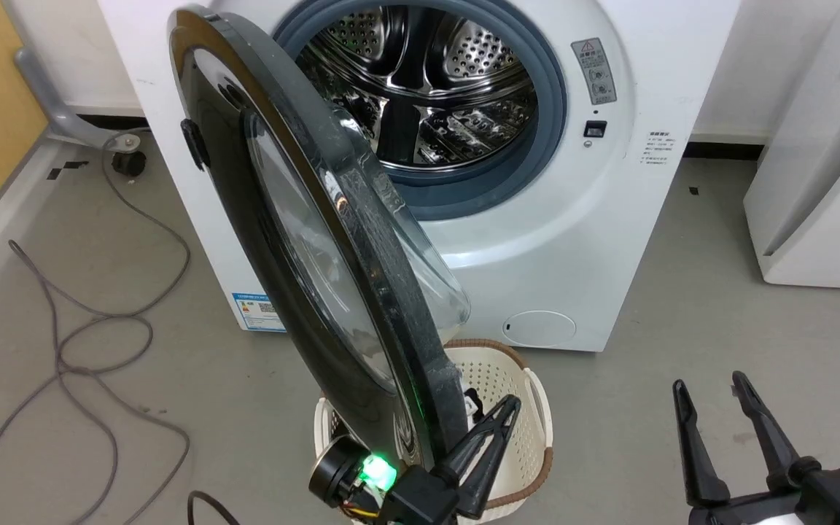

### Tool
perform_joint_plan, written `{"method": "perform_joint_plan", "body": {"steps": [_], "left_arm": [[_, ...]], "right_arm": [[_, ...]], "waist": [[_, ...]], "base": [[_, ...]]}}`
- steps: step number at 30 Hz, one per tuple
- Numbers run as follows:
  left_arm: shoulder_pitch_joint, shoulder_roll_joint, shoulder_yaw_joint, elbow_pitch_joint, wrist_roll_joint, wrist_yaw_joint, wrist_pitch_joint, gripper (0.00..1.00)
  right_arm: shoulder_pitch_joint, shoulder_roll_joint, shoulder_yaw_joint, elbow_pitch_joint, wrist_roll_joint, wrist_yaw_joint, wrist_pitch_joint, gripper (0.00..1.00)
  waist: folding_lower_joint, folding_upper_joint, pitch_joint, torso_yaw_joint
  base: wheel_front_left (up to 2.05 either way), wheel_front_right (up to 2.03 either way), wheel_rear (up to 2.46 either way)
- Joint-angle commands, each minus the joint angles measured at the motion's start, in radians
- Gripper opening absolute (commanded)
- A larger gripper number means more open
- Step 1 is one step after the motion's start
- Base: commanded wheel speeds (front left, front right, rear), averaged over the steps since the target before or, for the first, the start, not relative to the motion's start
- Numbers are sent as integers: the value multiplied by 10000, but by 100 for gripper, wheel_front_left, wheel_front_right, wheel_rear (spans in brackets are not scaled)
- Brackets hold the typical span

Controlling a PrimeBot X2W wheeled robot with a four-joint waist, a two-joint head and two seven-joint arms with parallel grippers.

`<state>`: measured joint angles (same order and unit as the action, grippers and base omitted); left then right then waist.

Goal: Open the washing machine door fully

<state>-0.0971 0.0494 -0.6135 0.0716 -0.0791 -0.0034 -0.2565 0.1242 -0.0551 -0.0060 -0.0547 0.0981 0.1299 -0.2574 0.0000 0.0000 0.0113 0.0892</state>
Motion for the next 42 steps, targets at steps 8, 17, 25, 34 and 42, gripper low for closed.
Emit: {"method": "perform_joint_plan", "body": {"steps": [8, 17, 25, 34, 42], "left_arm": [[-156, 11, 171, 734, -505, 284, -53, 0], [184, 10, 673, 402, -323, 372, -53, 0], [570, 36, 806, 14, 28, -31, -53, 0], [1037, 222, 839, -337, 313, -155, -53, 0], [1390, 548, 896, -680, 447, -152, -53, 0]], "right_arm": [[-101, 49, 106, 88, 16, 8, -43, 100], [-36, 49, 104, 123, 109, 8, -43, 100], [47, 49, 202, 150, 175, 8, -44, 100], [85, 49, 270, 175, 261, 8, -44, 100], [92, 49, 331, 184, 372, 8, -44, 100]], "waist": [[0, 0, 82, 85], [0, 0, -22, 399], [0, 0, -74, 964], [0, 0, -86, 1756], [0, 0, -89, 2560]], "base": [[0, 0, 0], [0, 0, 0], [0, 0, 0], [0, 0, 0], [0, 0, 0]]}}
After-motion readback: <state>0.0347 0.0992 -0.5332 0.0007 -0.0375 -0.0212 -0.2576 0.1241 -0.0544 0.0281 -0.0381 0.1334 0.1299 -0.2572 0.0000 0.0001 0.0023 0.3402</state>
